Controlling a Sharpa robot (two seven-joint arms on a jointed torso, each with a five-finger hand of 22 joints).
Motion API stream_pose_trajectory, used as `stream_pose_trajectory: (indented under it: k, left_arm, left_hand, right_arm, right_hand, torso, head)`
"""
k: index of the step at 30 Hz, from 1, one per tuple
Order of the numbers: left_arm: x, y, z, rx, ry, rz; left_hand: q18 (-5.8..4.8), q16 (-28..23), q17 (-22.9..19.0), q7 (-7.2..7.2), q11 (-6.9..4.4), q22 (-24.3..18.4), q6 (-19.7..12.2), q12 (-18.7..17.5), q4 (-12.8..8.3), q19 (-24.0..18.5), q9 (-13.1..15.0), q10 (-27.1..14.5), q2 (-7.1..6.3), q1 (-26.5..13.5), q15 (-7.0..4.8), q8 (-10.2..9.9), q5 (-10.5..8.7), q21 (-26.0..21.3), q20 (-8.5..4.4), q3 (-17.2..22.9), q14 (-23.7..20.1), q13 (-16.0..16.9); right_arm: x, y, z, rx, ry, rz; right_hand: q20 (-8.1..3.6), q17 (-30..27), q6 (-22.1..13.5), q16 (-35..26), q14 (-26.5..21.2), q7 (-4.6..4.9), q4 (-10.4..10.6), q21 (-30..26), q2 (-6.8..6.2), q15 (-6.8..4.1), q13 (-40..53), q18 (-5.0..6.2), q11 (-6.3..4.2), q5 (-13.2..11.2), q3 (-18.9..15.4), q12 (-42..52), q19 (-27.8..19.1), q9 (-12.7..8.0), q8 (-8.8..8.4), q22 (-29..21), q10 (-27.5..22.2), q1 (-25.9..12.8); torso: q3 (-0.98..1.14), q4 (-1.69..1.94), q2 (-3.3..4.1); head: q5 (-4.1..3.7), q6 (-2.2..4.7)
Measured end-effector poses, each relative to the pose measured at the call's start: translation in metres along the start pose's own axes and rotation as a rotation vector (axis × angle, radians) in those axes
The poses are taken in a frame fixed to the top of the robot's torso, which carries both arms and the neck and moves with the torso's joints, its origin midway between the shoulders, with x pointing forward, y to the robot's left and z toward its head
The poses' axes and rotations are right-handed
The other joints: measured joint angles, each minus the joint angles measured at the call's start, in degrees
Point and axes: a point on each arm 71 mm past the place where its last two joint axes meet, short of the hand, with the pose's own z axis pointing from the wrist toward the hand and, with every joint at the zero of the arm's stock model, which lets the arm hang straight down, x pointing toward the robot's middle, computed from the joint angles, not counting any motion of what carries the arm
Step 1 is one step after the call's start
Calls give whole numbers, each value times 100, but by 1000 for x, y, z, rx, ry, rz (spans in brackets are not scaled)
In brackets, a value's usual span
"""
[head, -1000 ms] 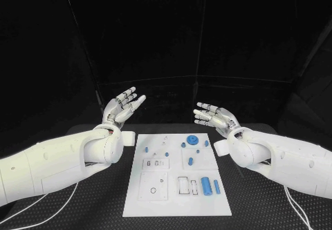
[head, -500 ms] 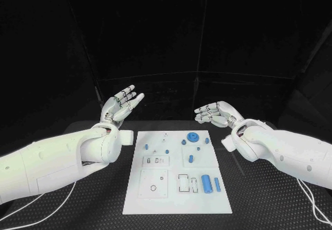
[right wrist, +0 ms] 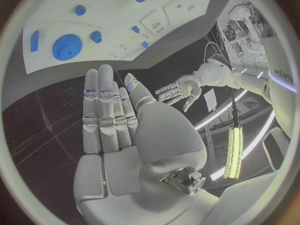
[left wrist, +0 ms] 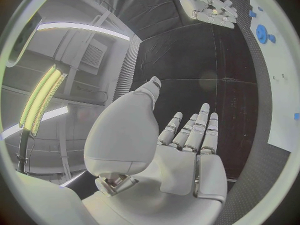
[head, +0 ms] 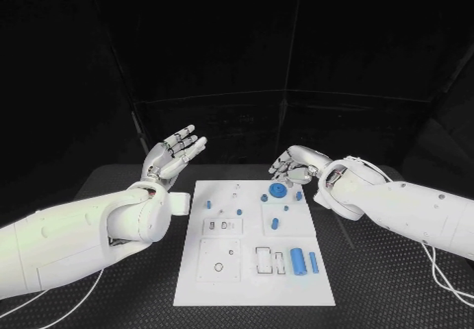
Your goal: Assemble the parts on the task board
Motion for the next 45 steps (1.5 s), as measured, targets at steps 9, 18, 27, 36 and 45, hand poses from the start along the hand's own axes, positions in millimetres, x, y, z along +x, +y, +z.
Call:
stream_pose_trajectory:
  k: [9,18,27,36,45]
  left_arm:
    - [8,-5,-10,-4,29,-21]
    - [13,-6,-13,-6,44,-31]
    - [15,-7,-13,-5,52,-36]
    - [16,-7,-14,-5,56,-38]
    - [17,-7,-14,-5,59,-40]
  left_hand:
    - [0,0,0,0,21,6,0,0,0,39,-1,21,0,0,3,0,0,0,2,0,38,4]
    - [0,0,-1,-20,0,13,20,0,-16,79,5,42,12,12,-8,22,0,21,4,16,49,4]
    - [-1,0,4,2,0,20,41,0,-16,118,4,42,22,22,3,22,0,43,5,16,79,4]
    - [-1,0,3,2,0,19,41,0,-16,118,4,41,22,22,-18,22,0,43,5,16,99,4]
    - [-1,0,3,2,0,24,41,0,-32,118,3,41,22,22,-18,22,0,43,5,32,99,3]
  right_arm:
    - [2,13,11,10,59,-219]
    - [4,18,16,21,93,-308]
    - [7,20,19,27,117,-347]
    - [11,26,23,17,132,-363]
    - [12,25,26,21,142,-371]
  right_hand:
    - [14,2477,-117,2573,47,-10,-73,1032,-134,-7,5,0,49,-20,145,-59,43,0,-74,647,-355,-247]
    - [64,3672,-216,3665,68,-19,-52,1929,-187,14,12,0,56,-51,293,-59,117,-1,-74,1604,-429,-301]
    - [72,3996,-235,3948,68,-38,-29,2254,-187,14,19,-1,56,-51,351,-59,168,0,-74,1980,-428,-300]
    - [82,4186,-235,4115,67,-38,-46,2483,-187,14,30,-1,24,-51,472,-35,219,5,-74,2255,-396,-300]
    - [82,4256,-235,4197,67,-38,-46,2607,-187,14,29,-2,17,-72,590,-35,219,10,-74,2379,-322,-300]
  torso:
    - [-36,52,308]
    - [-58,60,505]
    - [-69,60,619]
    - [-72,69,674]
    - [-69,76,699]
  head:
    - [-20,53]
    - [-34,84]
    - [-43,77]
    - [-48,60]
    - [-30,28]
